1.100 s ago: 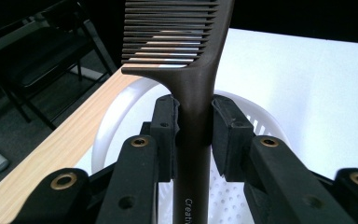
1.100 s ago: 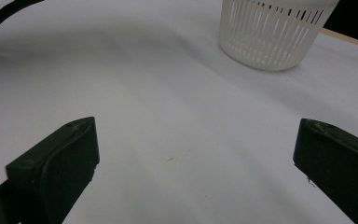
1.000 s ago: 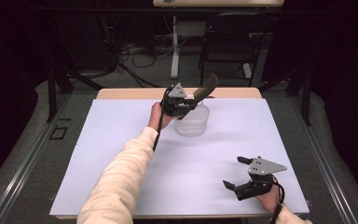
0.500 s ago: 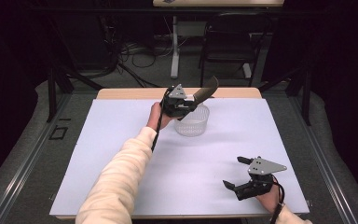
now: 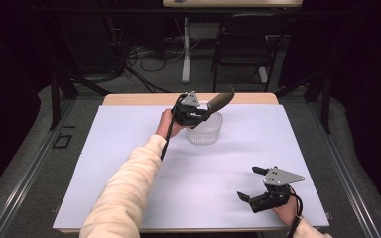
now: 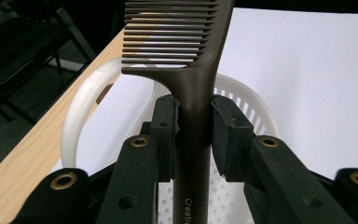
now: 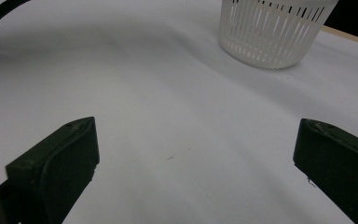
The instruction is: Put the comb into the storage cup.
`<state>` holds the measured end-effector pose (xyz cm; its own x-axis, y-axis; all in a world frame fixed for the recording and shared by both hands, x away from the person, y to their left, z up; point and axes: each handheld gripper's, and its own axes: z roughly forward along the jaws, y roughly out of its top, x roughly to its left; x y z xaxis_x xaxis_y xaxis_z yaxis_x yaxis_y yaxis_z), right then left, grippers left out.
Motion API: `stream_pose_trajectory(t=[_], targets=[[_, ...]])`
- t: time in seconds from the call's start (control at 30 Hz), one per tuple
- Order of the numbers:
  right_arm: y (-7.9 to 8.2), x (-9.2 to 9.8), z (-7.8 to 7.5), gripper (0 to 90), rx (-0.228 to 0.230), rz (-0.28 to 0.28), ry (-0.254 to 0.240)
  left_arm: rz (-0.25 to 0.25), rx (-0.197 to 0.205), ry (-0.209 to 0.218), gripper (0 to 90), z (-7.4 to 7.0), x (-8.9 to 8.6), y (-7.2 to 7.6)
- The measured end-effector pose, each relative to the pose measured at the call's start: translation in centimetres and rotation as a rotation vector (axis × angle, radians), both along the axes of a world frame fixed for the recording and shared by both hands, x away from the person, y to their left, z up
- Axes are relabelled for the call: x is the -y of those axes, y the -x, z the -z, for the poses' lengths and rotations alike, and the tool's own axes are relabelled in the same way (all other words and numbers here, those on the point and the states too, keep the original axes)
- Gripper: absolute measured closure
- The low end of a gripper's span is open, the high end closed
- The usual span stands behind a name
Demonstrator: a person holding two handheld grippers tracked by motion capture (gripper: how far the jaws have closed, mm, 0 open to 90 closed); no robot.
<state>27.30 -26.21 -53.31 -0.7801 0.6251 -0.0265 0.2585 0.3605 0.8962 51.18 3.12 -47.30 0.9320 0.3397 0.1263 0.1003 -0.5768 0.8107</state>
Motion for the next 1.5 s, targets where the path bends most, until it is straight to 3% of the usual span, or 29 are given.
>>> stream_pose_trajectory(t=[0.6, 1.5], targets=[[0.0, 0.0, 0.0, 0.0, 0.000, 0.000, 0.002, 0.038, -0.011, -0.057, 72.4, 0.5, 0.5, -0.2], [0.0, 0.1, 0.0, 0.0, -0.006, 0.004, -0.001, 0.056, -0.022, -0.139, 71.9, 1.2, 1.0, -0.5]])
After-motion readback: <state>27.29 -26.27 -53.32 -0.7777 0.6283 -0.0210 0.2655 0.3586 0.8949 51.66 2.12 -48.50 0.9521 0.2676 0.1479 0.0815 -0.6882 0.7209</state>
